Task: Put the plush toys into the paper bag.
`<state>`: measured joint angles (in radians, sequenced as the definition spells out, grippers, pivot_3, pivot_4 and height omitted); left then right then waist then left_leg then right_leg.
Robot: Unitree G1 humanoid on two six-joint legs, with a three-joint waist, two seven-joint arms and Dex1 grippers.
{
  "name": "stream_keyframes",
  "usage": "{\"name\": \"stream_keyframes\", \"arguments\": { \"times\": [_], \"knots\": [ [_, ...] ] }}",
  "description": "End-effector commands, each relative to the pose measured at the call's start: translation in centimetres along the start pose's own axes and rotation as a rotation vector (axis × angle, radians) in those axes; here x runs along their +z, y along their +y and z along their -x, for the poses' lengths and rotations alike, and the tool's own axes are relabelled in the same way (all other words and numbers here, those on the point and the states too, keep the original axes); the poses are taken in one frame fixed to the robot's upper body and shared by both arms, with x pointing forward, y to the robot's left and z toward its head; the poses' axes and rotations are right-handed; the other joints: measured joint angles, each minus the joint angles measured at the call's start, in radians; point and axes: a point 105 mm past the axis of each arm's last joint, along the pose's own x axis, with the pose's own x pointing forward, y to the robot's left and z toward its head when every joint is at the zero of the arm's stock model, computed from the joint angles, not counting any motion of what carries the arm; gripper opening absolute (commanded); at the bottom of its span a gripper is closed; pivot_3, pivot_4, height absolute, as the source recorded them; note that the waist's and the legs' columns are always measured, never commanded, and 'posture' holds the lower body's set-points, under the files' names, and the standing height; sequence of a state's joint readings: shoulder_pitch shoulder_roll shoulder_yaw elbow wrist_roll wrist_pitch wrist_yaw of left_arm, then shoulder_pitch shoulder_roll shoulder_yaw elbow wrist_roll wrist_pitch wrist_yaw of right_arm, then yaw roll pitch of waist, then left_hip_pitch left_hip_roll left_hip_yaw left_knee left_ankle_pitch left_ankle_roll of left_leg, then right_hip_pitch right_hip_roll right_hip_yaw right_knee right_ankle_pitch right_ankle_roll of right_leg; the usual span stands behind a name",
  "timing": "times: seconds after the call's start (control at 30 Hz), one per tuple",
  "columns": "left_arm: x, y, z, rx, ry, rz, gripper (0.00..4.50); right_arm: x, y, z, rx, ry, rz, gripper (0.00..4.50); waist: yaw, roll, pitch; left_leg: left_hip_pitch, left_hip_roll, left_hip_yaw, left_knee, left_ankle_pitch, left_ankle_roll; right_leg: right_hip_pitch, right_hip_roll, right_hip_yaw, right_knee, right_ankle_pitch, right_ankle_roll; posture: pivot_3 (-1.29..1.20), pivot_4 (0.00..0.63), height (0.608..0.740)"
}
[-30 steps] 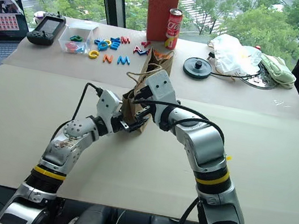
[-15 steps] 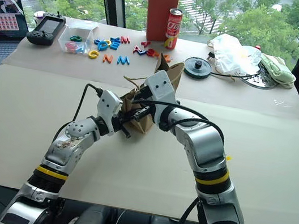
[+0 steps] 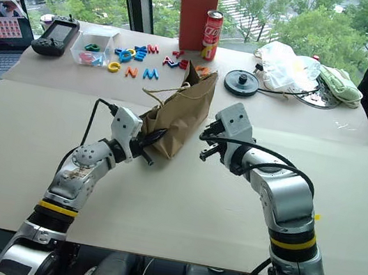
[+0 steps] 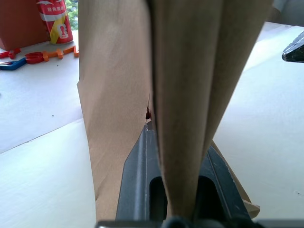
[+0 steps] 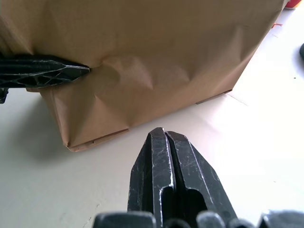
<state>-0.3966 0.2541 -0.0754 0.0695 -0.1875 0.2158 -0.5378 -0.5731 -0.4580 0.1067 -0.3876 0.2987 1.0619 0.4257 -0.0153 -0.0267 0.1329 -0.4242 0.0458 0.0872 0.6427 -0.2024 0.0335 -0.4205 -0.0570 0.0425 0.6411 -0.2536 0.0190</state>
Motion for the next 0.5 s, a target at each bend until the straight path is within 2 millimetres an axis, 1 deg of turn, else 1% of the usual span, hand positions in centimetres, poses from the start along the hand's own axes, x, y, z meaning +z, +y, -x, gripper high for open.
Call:
{"name": "stream_keyframes", "arguments": {
  "times": [0.03,0.13,0.2,0.27,0.33,0.4,0.5],
  "knots": [
    [1.6,0.4,-0.3,0.004,-0.069,-0.028,0.10,1.3,-1.4,1.1,-0.040,-0.068,0.010,0.00,0.002,0.000,0.000,0.000,0.000,0.000,0.000,0.000,0.000,0.000,0.000,0.000,0.000,0.000,0.000,0.00,0.150,0.739],
    [2.4,0.9,-0.2,0.002,-0.100,-0.015,0.10,1.3,-2.6,2.0,-0.054,-0.091,0.018,0.00,0.004,0.000,0.000,0.000,-0.001,0.000,0.000,0.000,0.000,0.000,-0.001,0.000,0.000,0.000,0.000,0.00,0.150,0.739],
    [3.6,1.4,0.5,-0.039,-0.150,-0.008,0.10,1.2,-3.9,3.1,-0.065,-0.099,0.029,0.00,0.007,0.000,0.000,-0.001,-0.001,0.000,0.000,0.000,0.000,0.000,-0.001,0.000,-0.001,0.000,0.000,0.00,0.150,0.739],
    [5.2,1.5,1.8,-0.137,-0.196,-0.008,0.10,1.1,-5.4,4.3,-0.074,-0.099,0.048,0.00,0.004,0.000,0.000,-0.001,-0.001,0.000,0.000,0.000,0.000,0.001,-0.001,0.000,-0.001,0.000,0.000,0.00,0.150,0.739],
    [6.0,1.5,3.1,-0.253,-0.196,-0.028,0.10,1.5,-6.6,5.2,-0.079,-0.116,0.047,0.00,0.002,0.000,0.000,-0.001,0.000,0.000,0.000,0.000,0.000,0.000,-0.001,0.000,-0.001,0.000,0.000,0.00,0.150,0.739],
    [6.4,1.4,4.5,-0.390,-0.154,-0.054,0.10,1.9,-7.9,6.0,-0.087,-0.136,0.035,0.00,-0.002,0.000,0.000,0.000,0.000,0.001,0.000,0.000,0.000,0.000,0.000,0.000,-0.001,0.000,0.000,0.00,0.150,0.739],
    [6.1,1.2,6.6,-0.603,-0.045,-0.100,0.10,2.4,-9.4,6.9,-0.092,-0.162,0.023,0.00,-0.004,0.000,0.000,0.001,0.000,0.001,0.000,0.000,0.000,0.000,0.001,0.000,-0.001,0.000,0.000,0.00,0.150,0.739]
  ]
}}
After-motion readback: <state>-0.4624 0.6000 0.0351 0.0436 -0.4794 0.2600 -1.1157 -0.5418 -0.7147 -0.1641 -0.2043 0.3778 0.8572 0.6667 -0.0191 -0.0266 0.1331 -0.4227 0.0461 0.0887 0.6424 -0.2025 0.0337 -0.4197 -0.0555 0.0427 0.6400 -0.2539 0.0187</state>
